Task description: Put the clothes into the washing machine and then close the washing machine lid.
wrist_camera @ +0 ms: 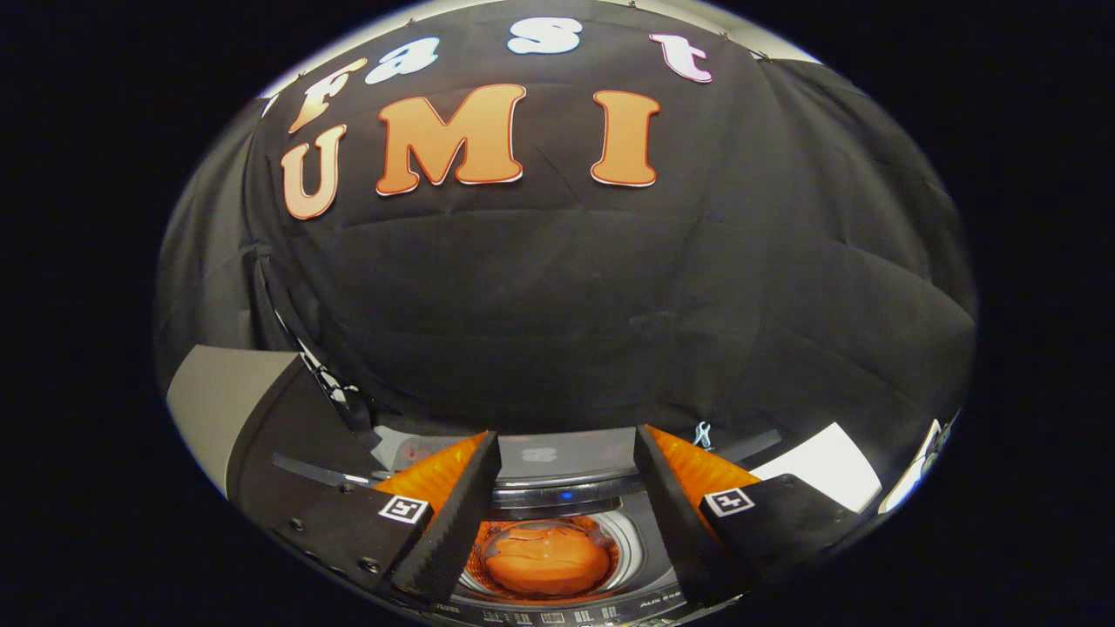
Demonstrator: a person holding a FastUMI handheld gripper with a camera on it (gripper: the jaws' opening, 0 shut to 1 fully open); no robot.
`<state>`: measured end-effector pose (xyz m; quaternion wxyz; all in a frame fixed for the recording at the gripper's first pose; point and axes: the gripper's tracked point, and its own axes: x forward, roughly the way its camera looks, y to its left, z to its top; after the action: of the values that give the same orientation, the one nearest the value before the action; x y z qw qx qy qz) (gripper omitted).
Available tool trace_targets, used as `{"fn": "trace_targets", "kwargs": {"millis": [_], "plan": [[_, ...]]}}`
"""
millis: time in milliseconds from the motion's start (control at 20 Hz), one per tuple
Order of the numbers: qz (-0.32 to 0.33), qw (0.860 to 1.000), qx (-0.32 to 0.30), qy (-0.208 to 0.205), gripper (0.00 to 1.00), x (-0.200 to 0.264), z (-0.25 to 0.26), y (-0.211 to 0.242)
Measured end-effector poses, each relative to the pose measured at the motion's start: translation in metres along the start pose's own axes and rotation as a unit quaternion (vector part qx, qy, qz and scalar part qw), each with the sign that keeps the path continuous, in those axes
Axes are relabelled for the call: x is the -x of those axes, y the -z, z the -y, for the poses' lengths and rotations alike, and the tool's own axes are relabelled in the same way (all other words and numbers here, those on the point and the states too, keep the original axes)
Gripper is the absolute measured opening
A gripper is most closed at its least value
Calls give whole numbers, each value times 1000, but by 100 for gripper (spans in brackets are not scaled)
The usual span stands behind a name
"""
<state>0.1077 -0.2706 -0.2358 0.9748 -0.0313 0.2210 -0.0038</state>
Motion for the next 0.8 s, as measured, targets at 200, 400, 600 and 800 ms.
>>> {"fn": "trace_targets", "kwargs": {"millis": [200,400,600,800], "plan": [[-30,999,-17,4,99,19,7,37],[-19,999,-39,21,98,42,22,35],[34,996,-79,29,98,72,41,-23],[88,992,-76,50,99,109,68,-77]]}}
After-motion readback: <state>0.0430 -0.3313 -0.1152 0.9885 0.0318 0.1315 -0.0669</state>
